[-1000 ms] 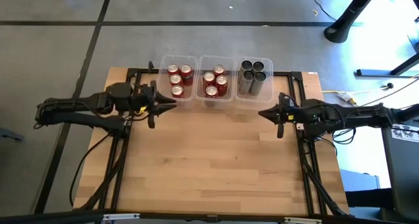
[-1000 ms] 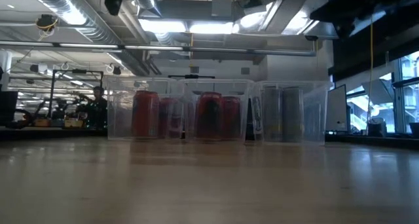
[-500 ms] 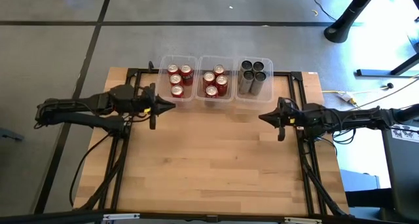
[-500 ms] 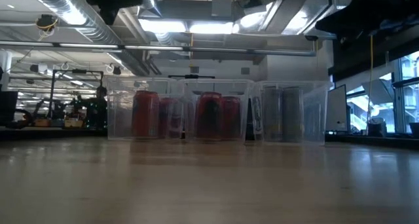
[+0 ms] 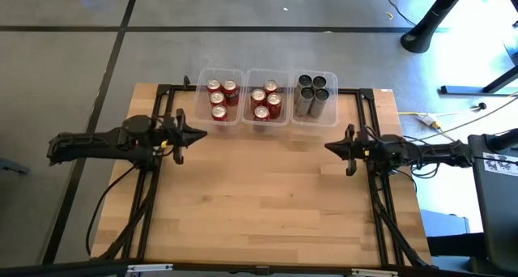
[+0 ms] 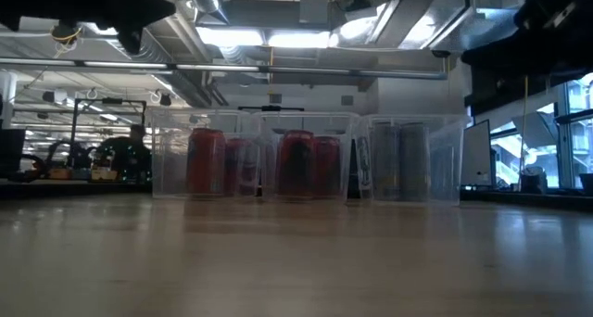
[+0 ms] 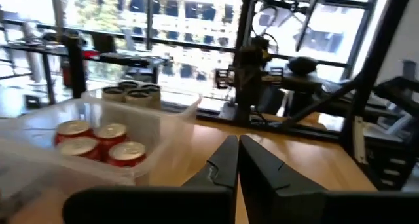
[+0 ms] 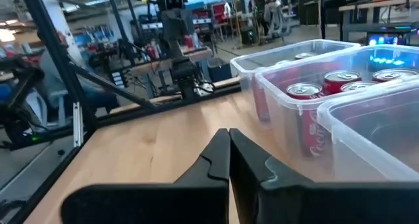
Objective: Sort soda cans
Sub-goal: Return to Home Position
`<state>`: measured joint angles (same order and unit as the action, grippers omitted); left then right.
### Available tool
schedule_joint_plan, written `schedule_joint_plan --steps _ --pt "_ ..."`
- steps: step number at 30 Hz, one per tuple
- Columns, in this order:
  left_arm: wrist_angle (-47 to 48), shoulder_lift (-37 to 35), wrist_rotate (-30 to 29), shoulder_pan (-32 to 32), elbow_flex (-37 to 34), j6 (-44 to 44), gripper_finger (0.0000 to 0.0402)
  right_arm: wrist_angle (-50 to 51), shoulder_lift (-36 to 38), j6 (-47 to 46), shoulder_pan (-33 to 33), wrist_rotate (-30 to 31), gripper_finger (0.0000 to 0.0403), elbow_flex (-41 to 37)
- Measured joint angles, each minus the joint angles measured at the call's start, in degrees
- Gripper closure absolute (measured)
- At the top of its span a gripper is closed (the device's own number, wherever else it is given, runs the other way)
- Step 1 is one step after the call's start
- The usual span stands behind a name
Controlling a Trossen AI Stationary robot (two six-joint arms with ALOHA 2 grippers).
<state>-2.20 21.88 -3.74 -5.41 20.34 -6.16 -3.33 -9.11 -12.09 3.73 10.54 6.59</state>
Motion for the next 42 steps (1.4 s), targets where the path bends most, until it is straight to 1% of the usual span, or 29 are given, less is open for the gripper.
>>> schedule_joint_plan --steps 3,5,6,8,11,14,16,21,22,25,27,32,42 --pt "2.4 -3.2 -2.9 0.0 -0.8 1.3 0.04 0.3 3.4 -0.1 0.0 1.3 0.0401 -1.4" --pt "5.1 -4.7 -5.1 0.0 -1.0 5.0 0.04 1.0 4.9 -0.8 0.0 2.0 0.0398 -1.9" --pt "6.9 -5.3 -5.4 0.0 -1.0 5.0 0.0399 1.6 5.1 -1.0 0.0 2.3 0.0396 -1.9" --pt "9.2 -5.9 -5.4 0.1 -1.2 1.7 0.0395 2.3 5.3 -1.2 0.0 2.5 0.0393 -1.9" --pt "7.3 -6.9 -4.1 0.4 -3.9 2.3 0.039 0.5 5.1 -1.4 0.0 2.5 0.0391 -1.9" --pt "3.8 -9.3 -3.7 0.5 -6.9 2.2 0.0389 1.1 5.3 -0.9 0.0 2.3 0.0391 -1.9" --pt "2.6 -12.2 -3.8 0.5 -8.6 1.9 0.0389 1.5 5.7 -0.1 0.0 2.3 0.0391 -1.9" --pt "2.9 -21.3 -4.6 0.5 -12.4 2.2 0.0389 3.4 7.2 1.5 0.0 1.9 0.0391 -1.9" --pt "2.3 -21.9 -4.6 0.5 -13.0 2.2 0.0389 3.6 7.7 1.8 0.0 1.9 0.0391 -1.9" --pt "3.1 -21.2 -4.6 0.5 -13.5 2.0 0.0389 4.7 9.1 2.3 0.0 1.9 0.0391 -2.0" --pt "1.9 -21.2 -4.6 0.5 -14.2 1.6 0.0389 3.9 9.0 2.4 0.0 1.9 0.0391 -2.6" --pt "-7.3 -21.7 -4.6 0.5 -19.8 2.4 0.0389 -0.1 9.0 1.9 0.0 1.0 0.0391 -5.9" --pt "-0.2 -21.6 -5.5 0.4 -19.8 2.2 0.0389 0.5 9.0 3.0 0.0 -2.7 0.0391 -6.0"
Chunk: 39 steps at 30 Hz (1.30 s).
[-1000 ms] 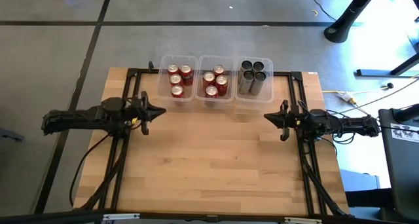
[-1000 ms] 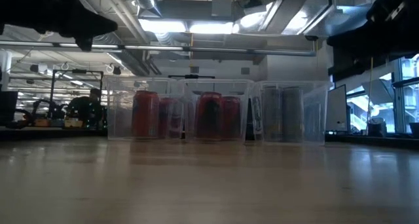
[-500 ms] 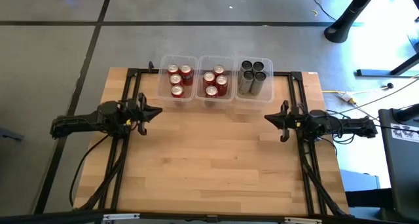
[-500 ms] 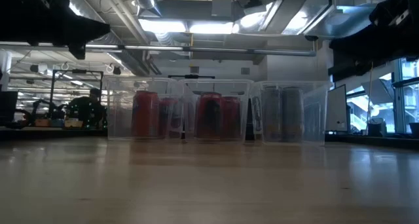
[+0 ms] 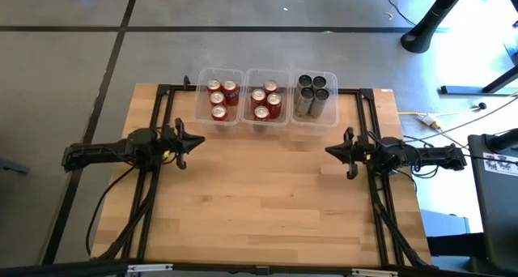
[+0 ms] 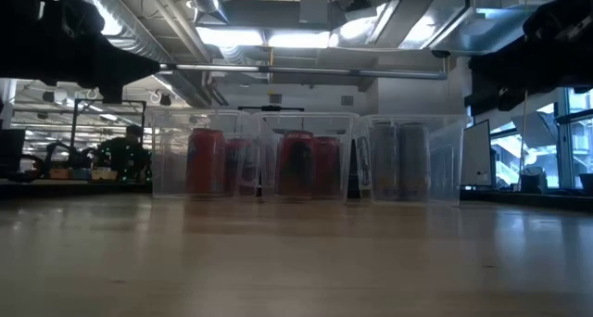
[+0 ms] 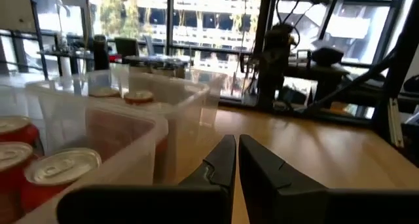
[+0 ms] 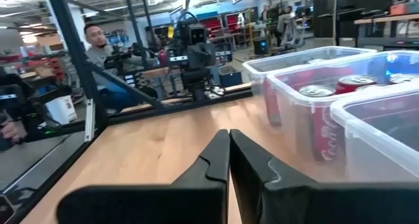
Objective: Sort soda cans
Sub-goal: Return to Home Position
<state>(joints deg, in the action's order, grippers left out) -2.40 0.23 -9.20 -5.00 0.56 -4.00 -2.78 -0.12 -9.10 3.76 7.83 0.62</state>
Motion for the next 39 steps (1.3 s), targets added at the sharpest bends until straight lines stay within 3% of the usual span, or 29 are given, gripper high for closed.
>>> schedule_joint_plan --steps 9,39 --pt "0.3 0.7 0.0 0.0 0.0 2.4 0.0389 1.7 -0.1 1.3 0.0 -8.0 0.0391 -0.1" --pt "0.3 0.7 0.0 0.0 0.0 2.5 0.0389 2.0 -0.5 3.4 0.0 -7.4 0.0391 -0.2"
